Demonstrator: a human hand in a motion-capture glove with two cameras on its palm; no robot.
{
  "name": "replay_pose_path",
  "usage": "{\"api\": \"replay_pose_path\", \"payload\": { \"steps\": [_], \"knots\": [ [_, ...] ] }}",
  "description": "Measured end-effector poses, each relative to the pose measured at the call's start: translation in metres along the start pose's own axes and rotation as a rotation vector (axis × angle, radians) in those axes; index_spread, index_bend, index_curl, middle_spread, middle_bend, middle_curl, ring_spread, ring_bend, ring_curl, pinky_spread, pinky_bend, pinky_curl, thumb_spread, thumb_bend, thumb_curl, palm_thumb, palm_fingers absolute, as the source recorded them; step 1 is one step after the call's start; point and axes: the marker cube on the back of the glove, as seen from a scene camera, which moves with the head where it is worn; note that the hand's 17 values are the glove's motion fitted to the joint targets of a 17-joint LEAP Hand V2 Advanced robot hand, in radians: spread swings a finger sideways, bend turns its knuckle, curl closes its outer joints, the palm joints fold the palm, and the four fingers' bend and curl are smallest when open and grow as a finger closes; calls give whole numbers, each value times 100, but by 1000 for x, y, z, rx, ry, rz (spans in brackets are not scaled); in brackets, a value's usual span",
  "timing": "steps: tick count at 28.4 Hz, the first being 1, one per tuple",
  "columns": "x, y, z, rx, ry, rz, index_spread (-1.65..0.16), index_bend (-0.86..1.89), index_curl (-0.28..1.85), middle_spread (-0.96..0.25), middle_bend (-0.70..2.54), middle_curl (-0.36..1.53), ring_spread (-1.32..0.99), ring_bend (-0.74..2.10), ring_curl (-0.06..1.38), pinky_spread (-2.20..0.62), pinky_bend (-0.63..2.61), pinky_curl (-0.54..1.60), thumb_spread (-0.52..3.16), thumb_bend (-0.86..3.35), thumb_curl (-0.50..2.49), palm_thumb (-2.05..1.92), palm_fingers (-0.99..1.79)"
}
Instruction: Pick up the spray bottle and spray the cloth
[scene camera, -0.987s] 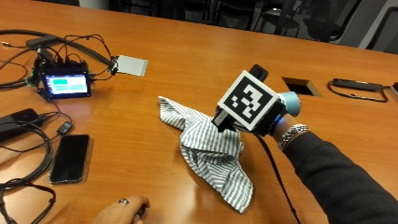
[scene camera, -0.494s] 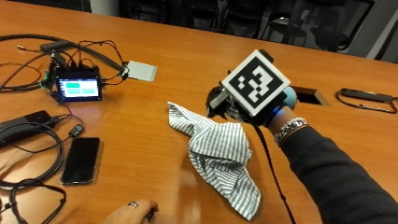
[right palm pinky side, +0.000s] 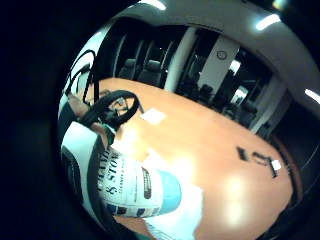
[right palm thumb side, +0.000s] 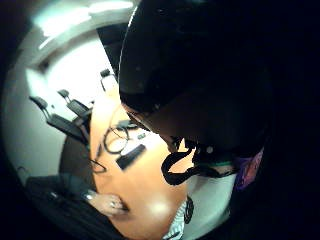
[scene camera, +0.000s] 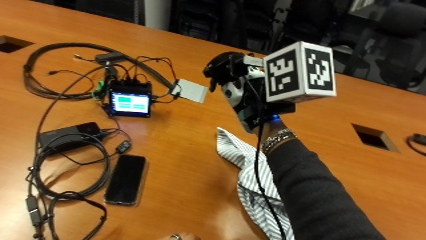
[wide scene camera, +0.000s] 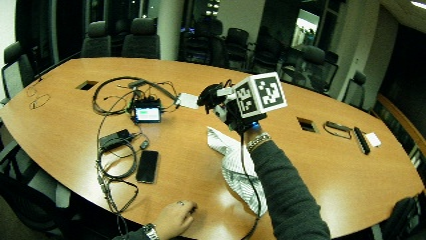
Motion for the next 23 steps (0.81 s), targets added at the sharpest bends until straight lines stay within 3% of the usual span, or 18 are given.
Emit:
{"api": "replay_pose_path", "payload": {
  "steps": [12, 23],
  "knots": [
    [83, 43, 57, 120, -530, 570, -26, 18, 52, -16, 42, 47, -15, 58, 43, -22, 47, 38, 120, -1, 50, 77, 129],
    [108, 77, 88, 95, -466, 584, -25, 18, 51, -14, 40, 47, -14, 56, 43, -20, 48, 38, 124, -1, 49, 79, 128]
  ]
}}
